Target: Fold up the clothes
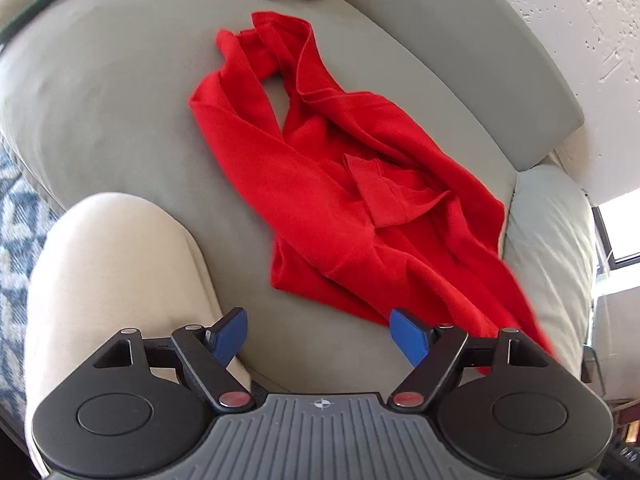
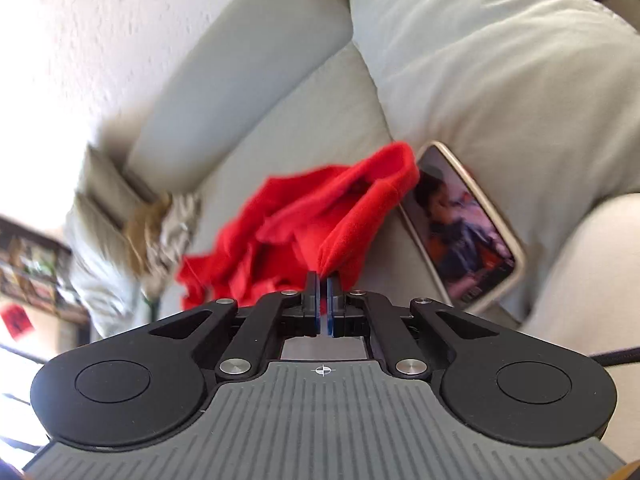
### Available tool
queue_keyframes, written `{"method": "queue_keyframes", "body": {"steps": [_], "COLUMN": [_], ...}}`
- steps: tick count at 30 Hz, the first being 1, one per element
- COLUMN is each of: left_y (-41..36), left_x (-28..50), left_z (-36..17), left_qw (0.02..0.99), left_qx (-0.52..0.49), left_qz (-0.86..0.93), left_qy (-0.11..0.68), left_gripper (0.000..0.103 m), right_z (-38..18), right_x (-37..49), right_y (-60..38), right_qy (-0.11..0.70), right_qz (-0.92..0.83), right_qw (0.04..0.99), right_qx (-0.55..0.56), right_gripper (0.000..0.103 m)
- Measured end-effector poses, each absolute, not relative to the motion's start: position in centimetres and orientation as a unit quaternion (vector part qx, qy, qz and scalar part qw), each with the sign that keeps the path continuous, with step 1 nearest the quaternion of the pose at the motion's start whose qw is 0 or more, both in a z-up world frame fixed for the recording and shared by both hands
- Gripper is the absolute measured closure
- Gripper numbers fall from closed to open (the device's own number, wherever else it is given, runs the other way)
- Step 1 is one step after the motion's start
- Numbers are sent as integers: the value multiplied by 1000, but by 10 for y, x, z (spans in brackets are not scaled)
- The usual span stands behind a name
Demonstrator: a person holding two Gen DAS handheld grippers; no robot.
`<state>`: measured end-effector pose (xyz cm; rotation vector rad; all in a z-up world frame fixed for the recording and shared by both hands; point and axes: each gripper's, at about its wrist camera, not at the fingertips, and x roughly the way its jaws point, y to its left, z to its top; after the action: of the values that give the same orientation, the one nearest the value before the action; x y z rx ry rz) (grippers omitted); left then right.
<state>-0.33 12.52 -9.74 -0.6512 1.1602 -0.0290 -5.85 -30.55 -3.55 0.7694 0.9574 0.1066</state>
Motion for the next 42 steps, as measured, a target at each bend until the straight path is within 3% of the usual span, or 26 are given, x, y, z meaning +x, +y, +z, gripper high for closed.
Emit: {"method": "queue_keyframes", "body": {"steps": [4, 9, 16, 24, 30, 32, 36, 38, 42], "left_y": [101, 65, 48, 35, 18, -9, -63, -69, -54], "left_x": [19, 62, 114, 131, 157, 167, 165, 162, 147], "left_z": [-93, -82, -138, -161, -170, -169, -169, -167, -157], "left_qw": [787, 807, 733, 719, 690, 692, 703, 710, 732], "left_qx": [-296, -247, -295, -313, -265, -185, -26, -7, -2], "left_qz": [-47, -66, -15, 9, 33, 14, 6, 5, 0], "left_qy": [540, 532, 613, 621, 672, 698, 710, 704, 681], "left_gripper": [38, 40, 44, 55, 43, 32, 32, 38, 86], "right_z": [-73, -98, -97, -107, -112, -113, -113, -112, -110], "right_x": [-64, -81, -77, -75, -72, -71, -71, -74, -80], "right_y": [-315, -320, -310, -316, -318, -318, -319, -324, -331], "right_qy": [480, 488, 481, 484, 487, 487, 486, 482, 473], "right_qz": [43, 74, 101, 95, 92, 94, 92, 89, 82], "right_qw": [791, 749, 750, 747, 746, 744, 743, 743, 743], "right_qx": [376, 442, 443, 446, 445, 447, 450, 457, 465], "right_gripper": [101, 97, 94, 88, 75, 72, 67, 66, 62]}}
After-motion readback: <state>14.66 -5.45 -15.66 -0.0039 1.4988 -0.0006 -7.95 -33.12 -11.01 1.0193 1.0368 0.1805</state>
